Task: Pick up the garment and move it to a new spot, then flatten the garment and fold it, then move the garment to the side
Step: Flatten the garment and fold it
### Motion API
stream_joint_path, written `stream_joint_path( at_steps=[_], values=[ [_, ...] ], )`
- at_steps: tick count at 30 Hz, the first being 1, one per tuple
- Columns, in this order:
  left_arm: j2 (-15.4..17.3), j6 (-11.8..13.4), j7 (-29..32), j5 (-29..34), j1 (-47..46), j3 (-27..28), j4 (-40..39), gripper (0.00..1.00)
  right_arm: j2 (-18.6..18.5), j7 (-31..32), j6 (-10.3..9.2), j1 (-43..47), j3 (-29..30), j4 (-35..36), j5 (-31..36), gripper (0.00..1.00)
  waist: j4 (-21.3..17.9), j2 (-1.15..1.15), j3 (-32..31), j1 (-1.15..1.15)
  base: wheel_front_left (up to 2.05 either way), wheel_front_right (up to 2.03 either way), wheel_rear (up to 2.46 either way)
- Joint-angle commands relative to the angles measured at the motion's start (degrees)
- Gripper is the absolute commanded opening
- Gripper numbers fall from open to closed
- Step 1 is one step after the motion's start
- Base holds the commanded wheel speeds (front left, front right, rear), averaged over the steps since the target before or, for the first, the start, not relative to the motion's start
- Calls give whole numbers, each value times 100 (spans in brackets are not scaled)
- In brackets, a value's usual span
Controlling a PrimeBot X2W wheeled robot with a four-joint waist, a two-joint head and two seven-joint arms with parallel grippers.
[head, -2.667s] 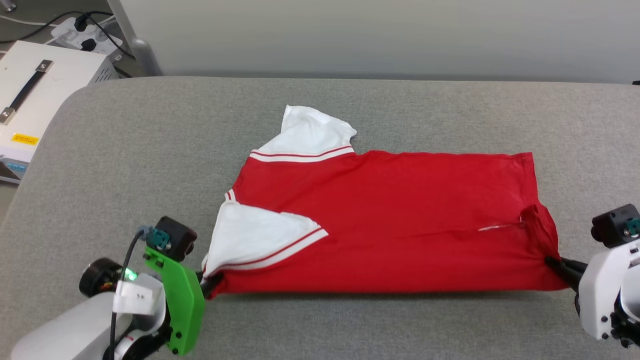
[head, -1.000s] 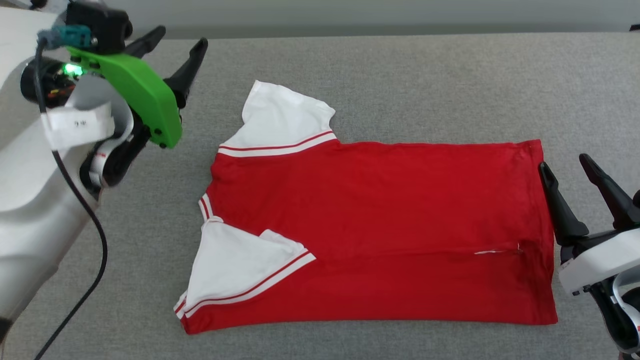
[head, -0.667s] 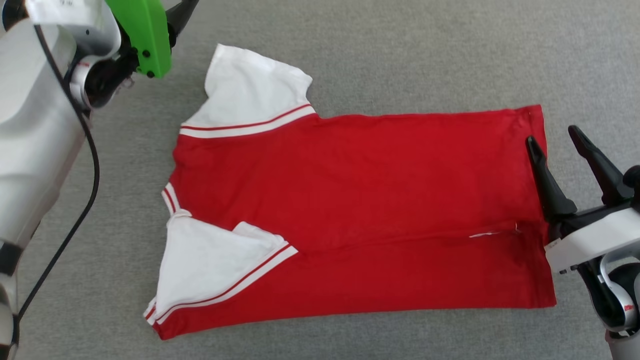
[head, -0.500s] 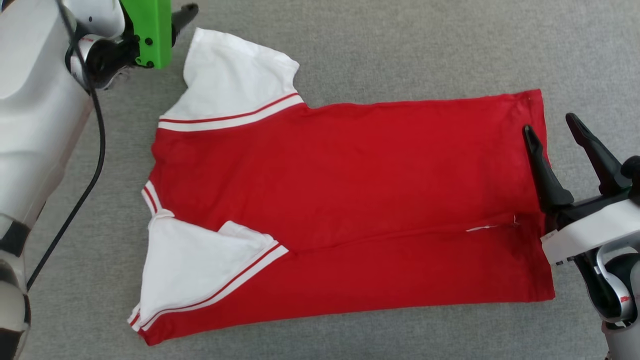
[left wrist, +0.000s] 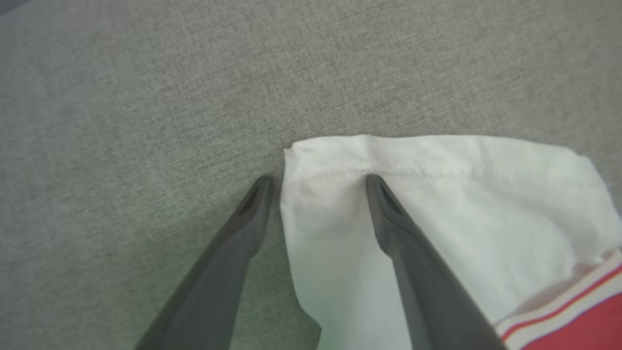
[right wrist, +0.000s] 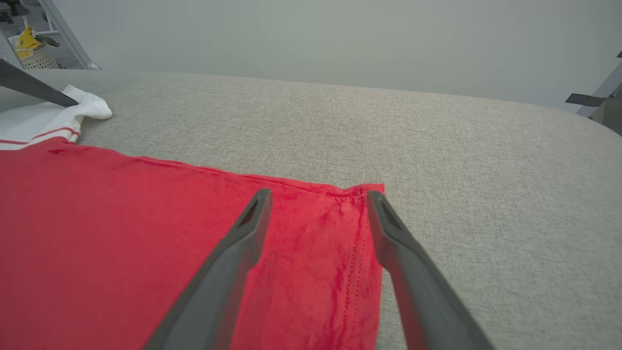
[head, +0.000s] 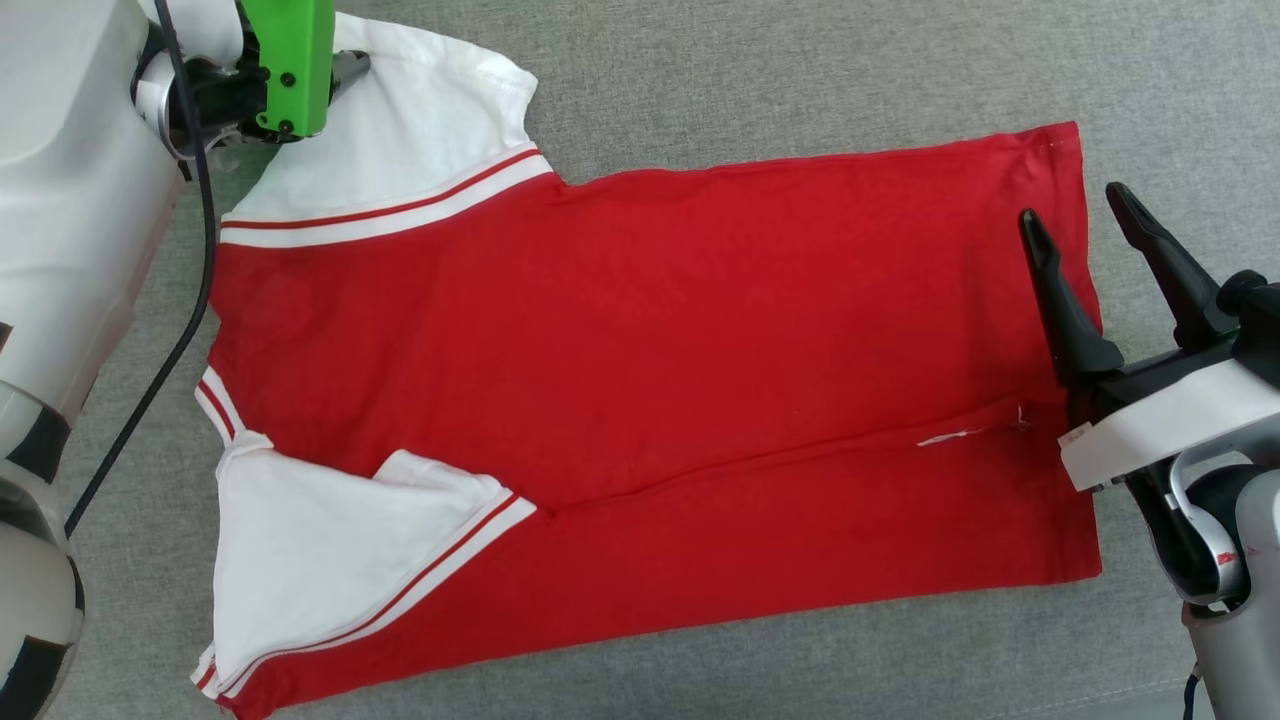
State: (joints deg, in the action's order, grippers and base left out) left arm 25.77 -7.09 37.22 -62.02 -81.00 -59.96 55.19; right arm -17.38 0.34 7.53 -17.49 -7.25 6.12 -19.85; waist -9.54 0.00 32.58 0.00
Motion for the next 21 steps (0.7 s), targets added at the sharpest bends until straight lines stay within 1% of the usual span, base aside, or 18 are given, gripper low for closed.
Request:
stream_joint_path(
  at_steps=[1,2,5,7,13,17,21],
  values=[
    [-53,-35,93,26,285,-168,71,40,-13,-53,-4,-94,23,-40,-36,100,7,0,-8,0,0,0,0],
    [-37,-36,28,46,301,-225,11,0,-12,-66,-4,-101,42,-64,-60,100,29,0,-31,0,0,0,0],
    [20,-37,-301,6,333,-253,-140,0,-10,-108,-4,-160,53,-139,-96,100,83,0,-134,0,0,0,0],
    [44,-38,-637,2,346,-246,-217,0,-18,-119,-4,-202,63,-192,-105,100,142,0,-245,0,0,0,0],
    [45,-39,-1510,-59,571,-276,-452,0,-260,-11,-4,-441,233,-376,-141,100,374,0,-648,0,0,0,0],
    [41,-39,-2146,-35,800,-325,-578,0,-526,348,-4,-728,186,-549,-267,100,502,0,-909,0,0,0,0],
    [8,-39,-2772,-53,1027,-269,-620,0,-975,991,-4,-1073,-90,-900,-645,100,620,0,-1111,0,0,0,0]
  ],
)
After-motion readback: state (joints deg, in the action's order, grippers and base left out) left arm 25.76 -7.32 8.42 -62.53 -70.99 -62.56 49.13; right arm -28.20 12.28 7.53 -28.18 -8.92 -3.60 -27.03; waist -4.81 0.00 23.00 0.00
